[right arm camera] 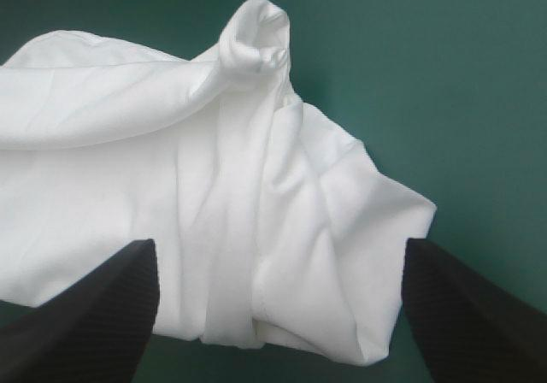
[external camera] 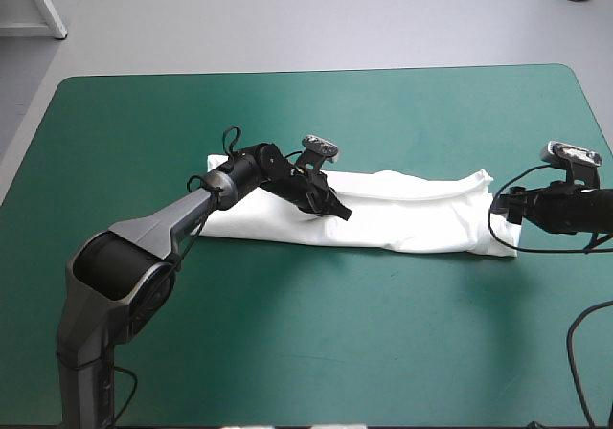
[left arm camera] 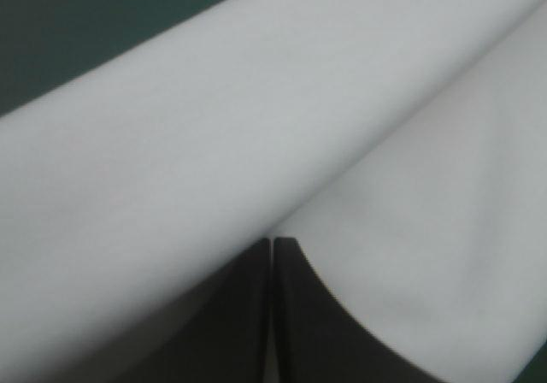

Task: Fold the cloth

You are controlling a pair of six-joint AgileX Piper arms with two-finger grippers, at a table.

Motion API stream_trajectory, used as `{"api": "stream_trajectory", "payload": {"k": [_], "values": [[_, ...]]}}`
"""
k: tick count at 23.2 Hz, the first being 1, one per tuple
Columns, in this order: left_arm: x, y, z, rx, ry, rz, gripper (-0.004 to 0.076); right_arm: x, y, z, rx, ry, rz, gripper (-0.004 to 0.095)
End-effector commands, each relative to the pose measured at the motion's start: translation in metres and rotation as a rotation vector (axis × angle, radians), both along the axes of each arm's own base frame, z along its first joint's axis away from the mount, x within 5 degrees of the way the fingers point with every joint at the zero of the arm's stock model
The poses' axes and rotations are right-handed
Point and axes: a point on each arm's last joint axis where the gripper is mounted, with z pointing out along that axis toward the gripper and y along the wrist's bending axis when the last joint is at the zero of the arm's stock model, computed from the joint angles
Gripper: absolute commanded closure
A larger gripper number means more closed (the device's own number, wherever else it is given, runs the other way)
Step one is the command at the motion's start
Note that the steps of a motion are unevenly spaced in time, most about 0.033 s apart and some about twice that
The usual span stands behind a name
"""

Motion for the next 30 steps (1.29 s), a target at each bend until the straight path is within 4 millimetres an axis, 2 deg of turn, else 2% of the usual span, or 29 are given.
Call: {"api": "stream_trajectory", "payload": {"k": [1, 4, 5, 8, 10, 11, 13, 14, 15, 20, 24, 30], "values": [[0.000, -0.003, 0.025, -0.048, -0.061, 0.007, 0.0705, 0.011, 0.006, 0.000, 0.025, -0.029, 0.017, 0.0110], [0.000, -0.003, 0.025, -0.048, -0.063, 0.008, 0.0705, 0.021, 0.018, -0.017, 0.037, 0.022, 0.065, 0.0150], [0.000, -0.003, 0.025, -0.048, -0.063, 0.008, 0.0705, 0.026, 0.025, -0.027, 0.040, 0.049, 0.088, 0.0194], [-0.001, -0.003, 0.025, -0.047, -0.057, 0.004, 0.0705, 0.036, 0.027, -0.044, -0.008, 0.076, 0.097, 0.0288], [-0.001, -0.003, 0.025, -0.046, -0.054, 0.002, 0.0705, 0.038, 0.024, -0.046, -0.027, 0.071, 0.076, 0.0343], [-0.001, -0.003, 0.025, -0.046, -0.054, 0.002, 0.0705, 0.038, 0.024, -0.046, -0.029, 0.071, 0.077, 0.0388], [-0.001, -0.003, 0.025, -0.046, -0.054, 0.002, 0.0705, 0.036, 0.026, -0.047, -0.021, 0.086, 0.090, 0.0550], [-0.001, -0.002, 0.025, -0.046, -0.054, 0.004, 0.0705, 0.035, 0.027, -0.047, -0.032, 0.098, 0.116, 0.0661], [-0.001, -0.002, 0.025, -0.046, -0.054, 0.004, 0.0705, 0.035, 0.028, -0.048, -0.036, 0.106, 0.126, 0.0719], [0.000, -0.002, 0.025, -0.047, -0.063, 0.009, 0.0705, 0.034, 0.030, -0.055, -0.022, 0.138, 0.173, 0.0910], [0.000, -0.002, 0.025, -0.047, -0.063, 0.009, 0.0705, 0.038, 0.031, -0.049, -0.004, 0.090, 0.164, 0.0925], [0.001, -0.002, 0.026, -0.051, -0.072, 0.018, 0.0705, 0.051, 0.040, -0.011, 0.101, -0.030, 0.209, 0.0925]]}}
